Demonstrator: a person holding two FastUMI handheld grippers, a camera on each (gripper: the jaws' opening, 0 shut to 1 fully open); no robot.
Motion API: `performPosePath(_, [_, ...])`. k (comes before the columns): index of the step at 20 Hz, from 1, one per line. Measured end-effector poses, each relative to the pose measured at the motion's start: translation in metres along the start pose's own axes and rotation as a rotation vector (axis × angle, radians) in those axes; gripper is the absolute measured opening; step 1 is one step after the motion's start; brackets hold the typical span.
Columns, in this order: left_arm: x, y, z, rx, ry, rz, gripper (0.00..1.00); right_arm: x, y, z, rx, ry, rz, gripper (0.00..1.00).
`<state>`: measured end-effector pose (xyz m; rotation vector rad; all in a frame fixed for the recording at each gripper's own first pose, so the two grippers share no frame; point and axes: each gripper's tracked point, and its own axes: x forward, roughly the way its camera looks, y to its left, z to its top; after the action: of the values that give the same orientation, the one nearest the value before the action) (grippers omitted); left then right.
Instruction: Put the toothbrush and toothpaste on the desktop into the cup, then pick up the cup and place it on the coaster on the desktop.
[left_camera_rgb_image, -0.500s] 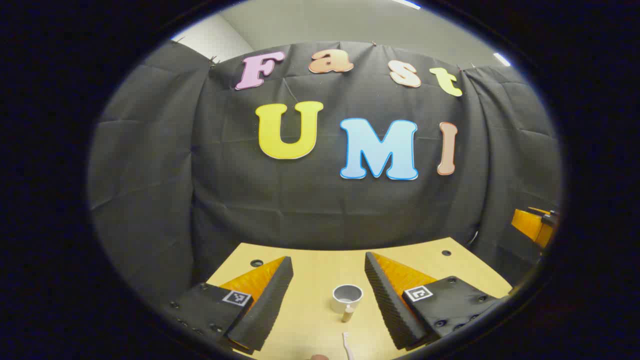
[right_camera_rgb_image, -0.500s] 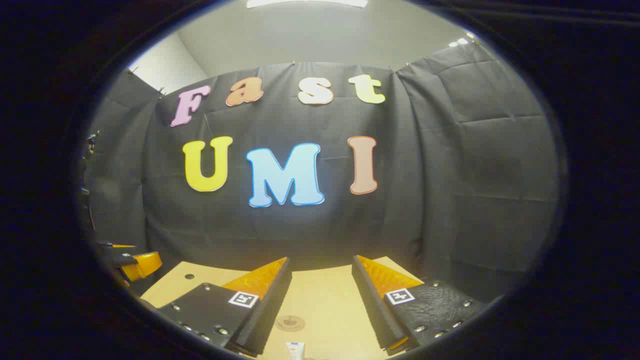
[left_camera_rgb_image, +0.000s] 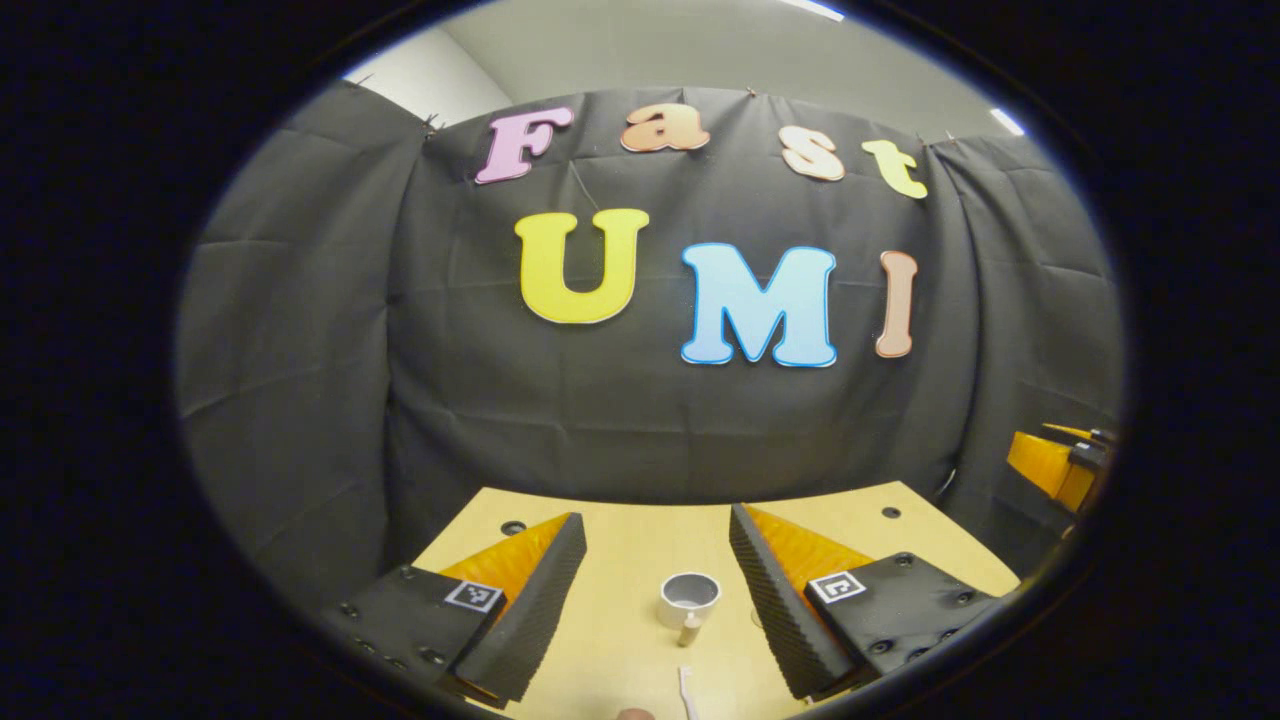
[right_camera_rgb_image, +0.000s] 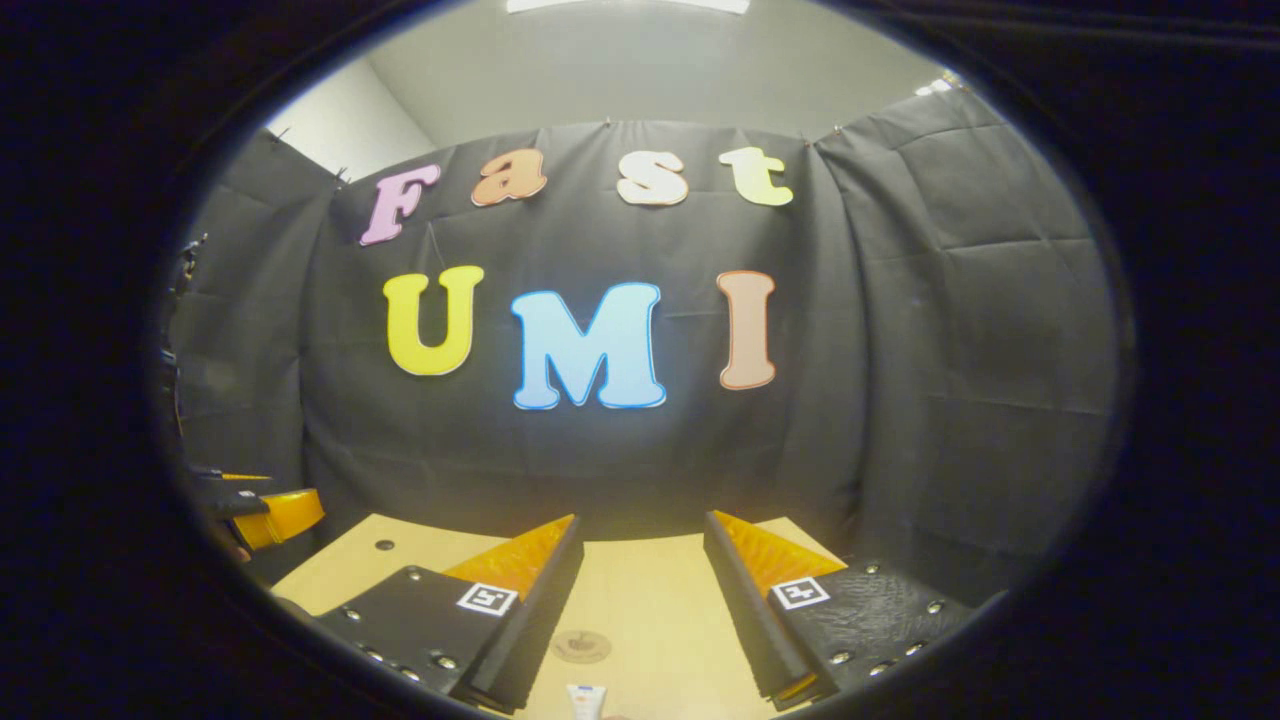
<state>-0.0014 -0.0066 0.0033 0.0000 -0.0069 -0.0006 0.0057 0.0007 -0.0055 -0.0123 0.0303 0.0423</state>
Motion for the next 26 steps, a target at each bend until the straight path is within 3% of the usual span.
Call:
performPosePath(3, [0.002, -0.002, -0.002, 0.003, 0.012, 0.004, 0.95, 0.000, 0.002, -0.005, 0.017, 0.027, 0.017, 0.77])
performPosePath(4, [0.002, -0.004, -0.002, 0.007, 0.015, 0.002, 1.00, 0.000, 0.002, -0.005, 0.021, 0.030, 0.021, 0.75])
performPosePath(5, [0.001, -0.008, -0.002, 0.012, 0.016, -0.006, 0.95, 0.000, 0.002, -0.007, 0.022, 0.035, 0.024, 0.77])
performPosePath(16, [0.010, -0.031, -0.039, 0.042, 0.130, -0.037, 0.95, 0.002, 0.008, -0.038, 0.025, 0.164, 0.074, 0.77])
performPosePath(26, [0.030, -0.051, -0.118, -0.004, 0.343, -0.106, 0.95, 0.003, 0.022, -0.112, 0.028, 0.434, 0.124, 0.77])
